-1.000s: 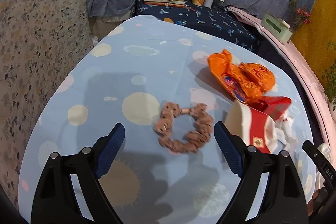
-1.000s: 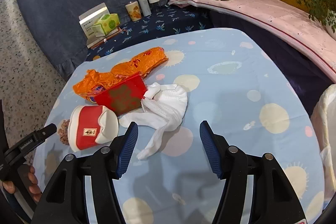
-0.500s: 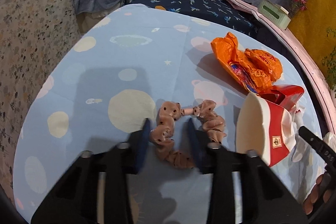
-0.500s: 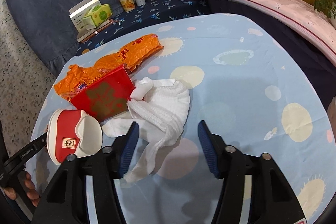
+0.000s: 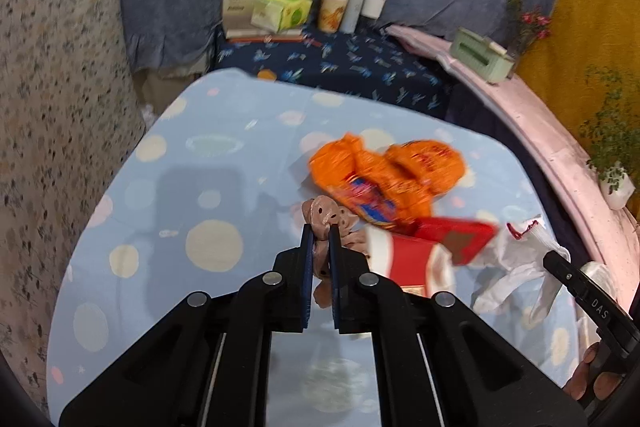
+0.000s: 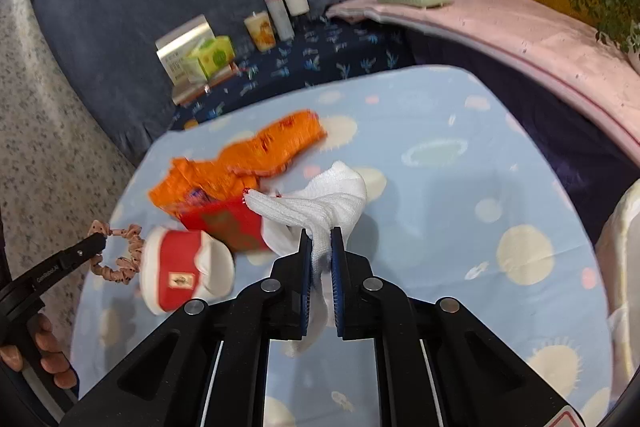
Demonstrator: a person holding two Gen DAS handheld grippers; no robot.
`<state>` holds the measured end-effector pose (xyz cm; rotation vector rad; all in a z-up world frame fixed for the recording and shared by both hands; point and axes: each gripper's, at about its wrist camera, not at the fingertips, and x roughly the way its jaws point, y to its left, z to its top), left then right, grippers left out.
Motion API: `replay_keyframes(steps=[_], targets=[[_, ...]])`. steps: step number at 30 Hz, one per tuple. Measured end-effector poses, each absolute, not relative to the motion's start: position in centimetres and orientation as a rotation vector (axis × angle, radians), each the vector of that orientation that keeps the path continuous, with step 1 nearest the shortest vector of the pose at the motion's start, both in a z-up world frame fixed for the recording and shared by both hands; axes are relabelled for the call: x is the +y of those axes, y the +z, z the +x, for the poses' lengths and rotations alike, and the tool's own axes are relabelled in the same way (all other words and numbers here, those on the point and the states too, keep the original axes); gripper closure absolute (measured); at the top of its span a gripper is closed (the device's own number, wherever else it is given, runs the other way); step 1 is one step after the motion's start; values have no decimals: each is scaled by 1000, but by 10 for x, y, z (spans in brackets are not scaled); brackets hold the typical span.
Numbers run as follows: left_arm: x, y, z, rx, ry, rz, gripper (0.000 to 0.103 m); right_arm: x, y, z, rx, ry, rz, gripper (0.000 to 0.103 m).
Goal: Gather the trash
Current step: 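Grasp the brown scrunchie with the left tool while the right tool grasps the white sock, then carry the scrunchie and sock over the bin and open both tools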
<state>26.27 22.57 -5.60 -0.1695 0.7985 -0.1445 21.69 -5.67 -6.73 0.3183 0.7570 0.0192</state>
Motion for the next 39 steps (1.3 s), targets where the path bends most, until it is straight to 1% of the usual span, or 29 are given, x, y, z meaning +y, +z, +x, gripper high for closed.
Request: replay_keyframes(steps=[9,17,27,39], targets=[[158,15,227,694,-260,-144,96,-91,11,166,589,22,333,94],[83,47,189,649,-380,-89,96,-136,52,114,488,-25,330,94],[-9,56,151,643,-517,-12,96,-202,57,63,444,-120,367,94],[-110,37,119,690,-677,56,96,-279,34,22,463,-258,424,94]])
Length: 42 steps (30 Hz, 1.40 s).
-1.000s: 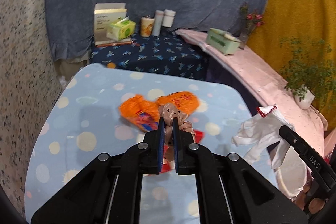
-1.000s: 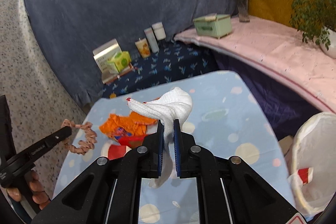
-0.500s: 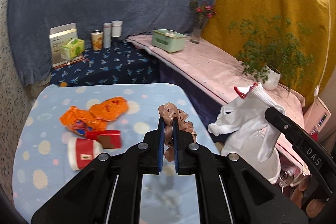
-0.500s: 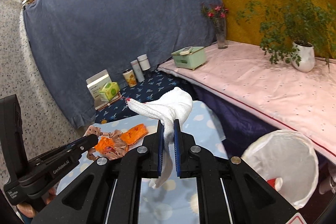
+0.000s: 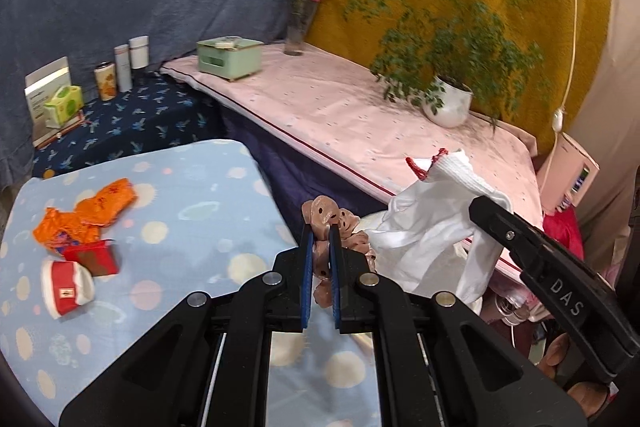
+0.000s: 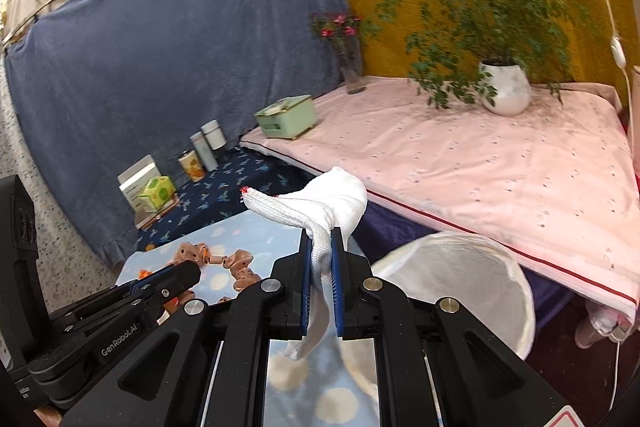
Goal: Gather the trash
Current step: 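Carry the scrunchie and sock over the bin and open both tools, then grasp the red-and-white paper cup rim with the left tool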
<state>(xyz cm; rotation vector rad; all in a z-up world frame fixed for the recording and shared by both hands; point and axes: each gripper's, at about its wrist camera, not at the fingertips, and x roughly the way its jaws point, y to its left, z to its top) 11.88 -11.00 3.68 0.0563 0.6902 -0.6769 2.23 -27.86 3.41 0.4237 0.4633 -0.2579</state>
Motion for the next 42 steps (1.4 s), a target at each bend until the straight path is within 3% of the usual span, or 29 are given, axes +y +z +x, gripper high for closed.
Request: replay_keyframes(steps=[10,12,14,16,18,31,35,39,42], targets=[[-164,10,107,753,-750,100,94,-325,-2,10,506,-322,487,93],[-172,6,105,758,-754,104,91,-329,-8,9,511,-336,494,87],[-177,2,104,759,-743,102,70,-332,-11,8,512,-342,495,83],[-180,-1,104,757,-731,107,60,-333,-13,7,505,-360,480,72],[-182,-5,106,764,-722,114,60,-334,-14,6,500,-374,468,63],[-160,-12,119,783,-670,92,59,-329,-17,11,507,-354,475,55],[-143,-13,122,777,-636,80,49,-319,-16,15,510,-338,465,53],[-124,-13,128,773,-603,66,46,-305,-13,21,515,-317,450,52],[-108,-12,133,770,-567,46,37,-294,-12,26,521,-298,438,52]])
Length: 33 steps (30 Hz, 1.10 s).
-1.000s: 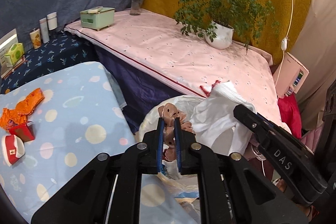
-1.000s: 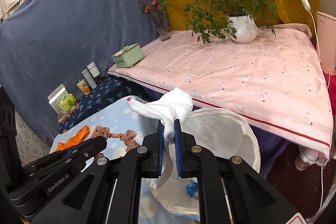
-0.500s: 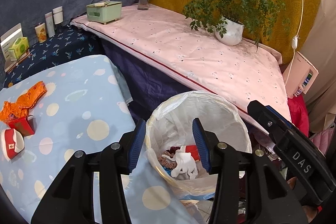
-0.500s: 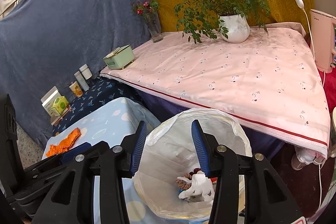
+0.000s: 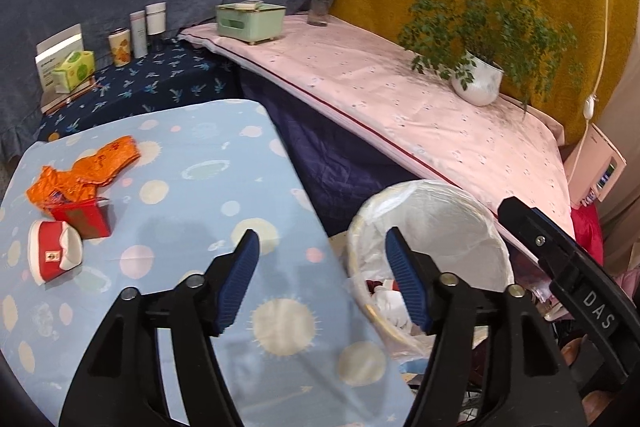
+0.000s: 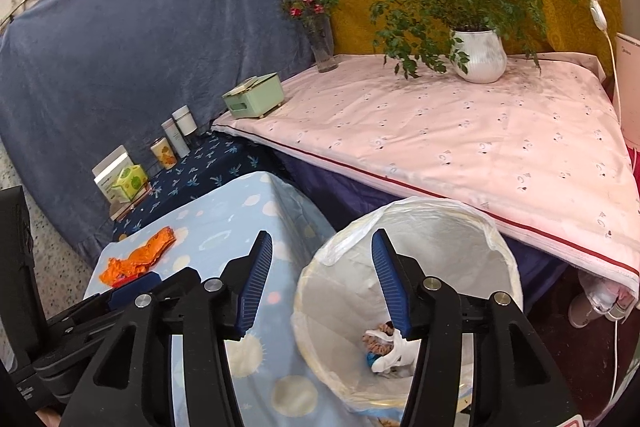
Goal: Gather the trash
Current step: 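Grasp the red-and-white paper cup rim with the left tool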
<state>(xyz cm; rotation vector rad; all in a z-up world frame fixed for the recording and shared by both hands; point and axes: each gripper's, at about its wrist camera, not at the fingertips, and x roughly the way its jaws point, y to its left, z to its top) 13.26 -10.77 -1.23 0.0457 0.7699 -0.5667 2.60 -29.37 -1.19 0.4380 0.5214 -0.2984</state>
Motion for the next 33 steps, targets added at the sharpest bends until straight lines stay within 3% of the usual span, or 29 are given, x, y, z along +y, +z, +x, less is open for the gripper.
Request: replay_keyframes(steps=[9,17,33], targets=[[-50,-16,152,775,-456,-17,30,-251,-8,44,537,-243,394,46],[0,-24,167,769,-357,-49,18,-212,-9,63,564,-185,360,46],[110,-73,211,836,-162,-73,12,-127,-32,116,652,-57,307,46]])
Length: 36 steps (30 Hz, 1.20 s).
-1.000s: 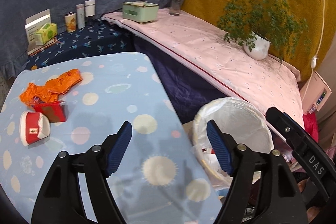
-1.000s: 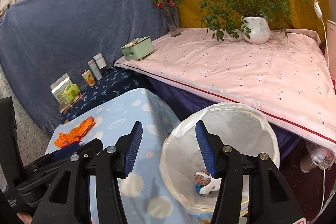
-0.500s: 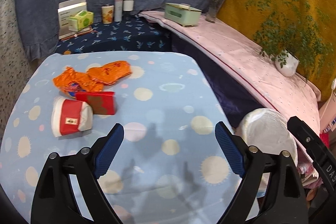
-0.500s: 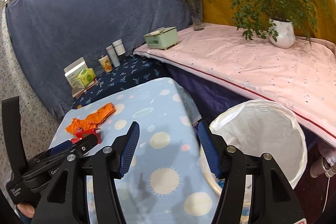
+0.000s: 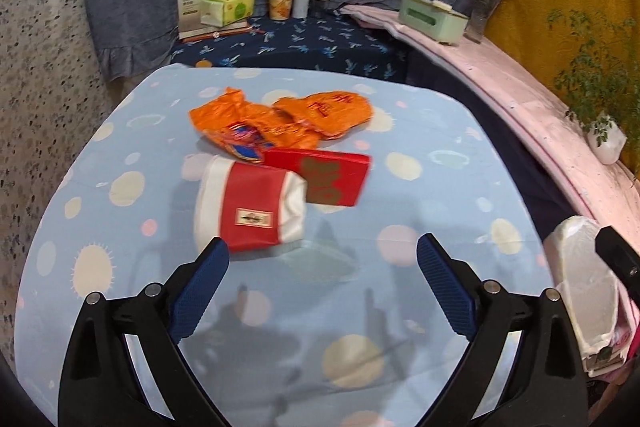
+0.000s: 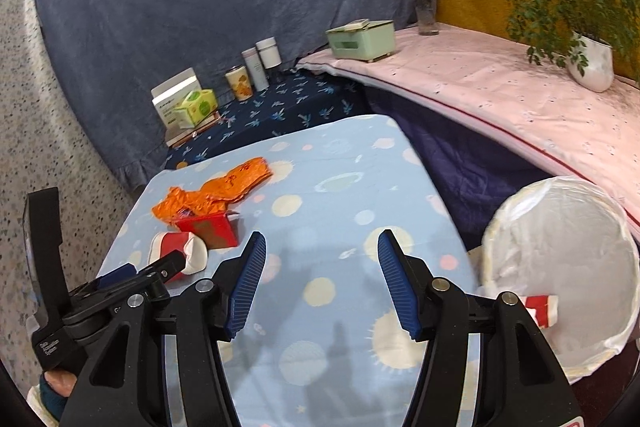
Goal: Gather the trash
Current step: 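Grasp the red-and-white paper cup rim with the left tool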
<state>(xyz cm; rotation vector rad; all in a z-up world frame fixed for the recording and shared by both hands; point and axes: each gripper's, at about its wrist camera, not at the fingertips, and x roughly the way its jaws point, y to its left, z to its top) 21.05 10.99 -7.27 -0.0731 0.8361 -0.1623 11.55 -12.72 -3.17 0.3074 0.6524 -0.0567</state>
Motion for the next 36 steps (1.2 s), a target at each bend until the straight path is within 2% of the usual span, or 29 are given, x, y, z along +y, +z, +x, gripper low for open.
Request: replay_keyframes(steps=[9,22,24,26,36], targets=[[143,-108,240,888,-139,-45,12,-91,-55,157,704,-13,311,46],[144,-129,273,934,-181,-82,12,-53,-85,226,764,41,317,46],[146,-130,275,938,-189,-95,16,-50,-90,234,773,52,329,46],[149,-131,277,952,-206,-108,25,-47,-95,242,783,63,338,46],[169,-123,277,926,-213,-145,25,-27,-109,269,812,142,374,46]])
